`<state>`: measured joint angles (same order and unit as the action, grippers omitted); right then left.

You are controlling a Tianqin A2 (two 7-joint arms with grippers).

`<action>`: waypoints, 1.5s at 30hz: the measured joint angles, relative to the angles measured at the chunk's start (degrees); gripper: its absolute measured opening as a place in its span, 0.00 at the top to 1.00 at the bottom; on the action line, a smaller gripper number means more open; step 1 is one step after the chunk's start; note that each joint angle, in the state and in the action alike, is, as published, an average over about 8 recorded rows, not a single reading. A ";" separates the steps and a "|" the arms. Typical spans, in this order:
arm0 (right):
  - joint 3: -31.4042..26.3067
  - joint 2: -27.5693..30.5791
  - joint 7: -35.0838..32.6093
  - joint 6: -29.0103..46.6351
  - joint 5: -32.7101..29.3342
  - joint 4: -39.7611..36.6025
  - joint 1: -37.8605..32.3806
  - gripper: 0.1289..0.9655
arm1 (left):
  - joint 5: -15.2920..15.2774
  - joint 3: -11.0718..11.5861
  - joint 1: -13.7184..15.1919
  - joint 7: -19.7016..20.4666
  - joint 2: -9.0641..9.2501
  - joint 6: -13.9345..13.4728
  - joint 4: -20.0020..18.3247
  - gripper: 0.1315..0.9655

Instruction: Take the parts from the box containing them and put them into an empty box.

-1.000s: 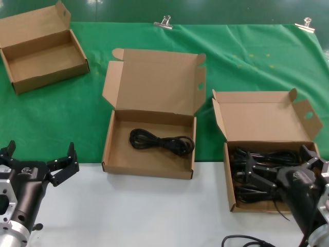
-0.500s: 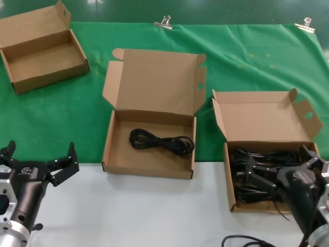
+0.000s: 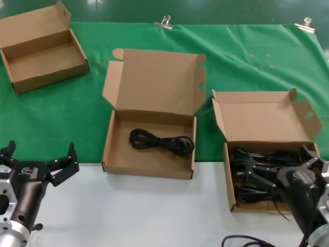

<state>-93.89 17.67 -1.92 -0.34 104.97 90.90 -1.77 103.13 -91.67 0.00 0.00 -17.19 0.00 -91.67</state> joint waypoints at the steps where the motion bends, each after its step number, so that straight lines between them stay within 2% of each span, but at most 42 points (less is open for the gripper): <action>1: 0.00 0.00 0.00 0.00 0.00 0.00 0.00 0.00 | 0.00 0.00 0.00 0.00 0.00 0.00 0.00 0.00; 45: 0.00 0.00 0.00 0.00 0.00 0.00 0.00 0.00 | 0.00 0.00 0.00 0.00 0.00 0.00 0.00 0.00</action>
<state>-93.89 17.67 -1.92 -0.34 104.97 90.90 -1.77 103.13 -91.67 0.00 0.00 -17.19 0.00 -91.67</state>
